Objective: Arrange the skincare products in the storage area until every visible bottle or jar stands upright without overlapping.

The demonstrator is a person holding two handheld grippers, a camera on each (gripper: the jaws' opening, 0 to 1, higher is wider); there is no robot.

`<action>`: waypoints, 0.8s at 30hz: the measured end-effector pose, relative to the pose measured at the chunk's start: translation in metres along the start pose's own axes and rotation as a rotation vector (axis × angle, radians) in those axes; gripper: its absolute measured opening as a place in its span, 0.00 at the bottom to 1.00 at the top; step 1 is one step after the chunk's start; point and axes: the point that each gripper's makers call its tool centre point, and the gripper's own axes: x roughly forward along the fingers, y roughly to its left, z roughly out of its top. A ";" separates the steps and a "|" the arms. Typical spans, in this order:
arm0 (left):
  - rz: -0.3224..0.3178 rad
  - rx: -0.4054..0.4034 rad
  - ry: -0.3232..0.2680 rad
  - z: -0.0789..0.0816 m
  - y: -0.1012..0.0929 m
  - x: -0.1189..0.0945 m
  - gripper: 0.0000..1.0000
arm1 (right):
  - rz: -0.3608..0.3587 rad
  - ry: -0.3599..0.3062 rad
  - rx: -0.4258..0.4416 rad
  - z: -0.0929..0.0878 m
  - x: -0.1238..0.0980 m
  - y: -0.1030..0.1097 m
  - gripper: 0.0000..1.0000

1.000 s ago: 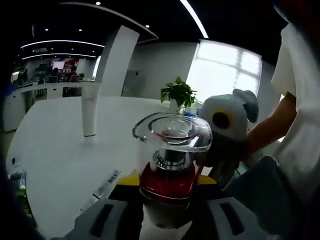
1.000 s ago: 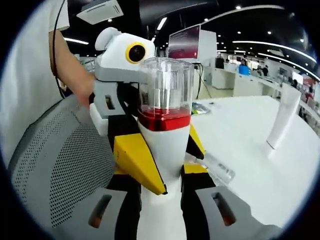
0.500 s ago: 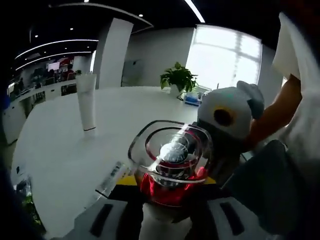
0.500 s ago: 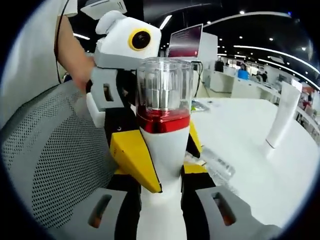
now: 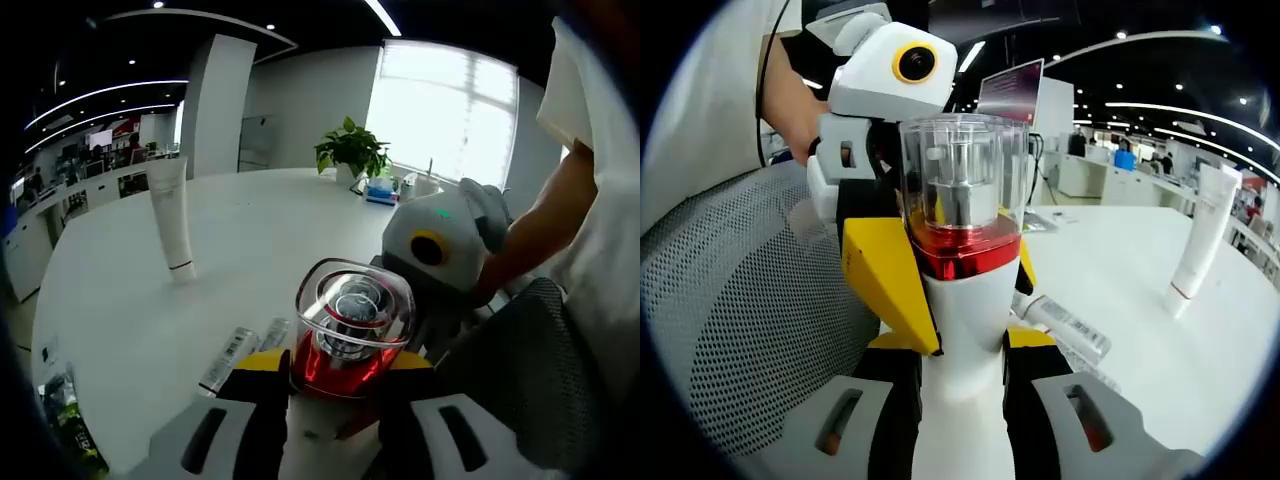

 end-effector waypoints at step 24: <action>0.213 0.034 0.053 -0.037 0.017 -0.065 0.36 | -0.083 0.003 0.125 0.013 0.006 -0.010 0.39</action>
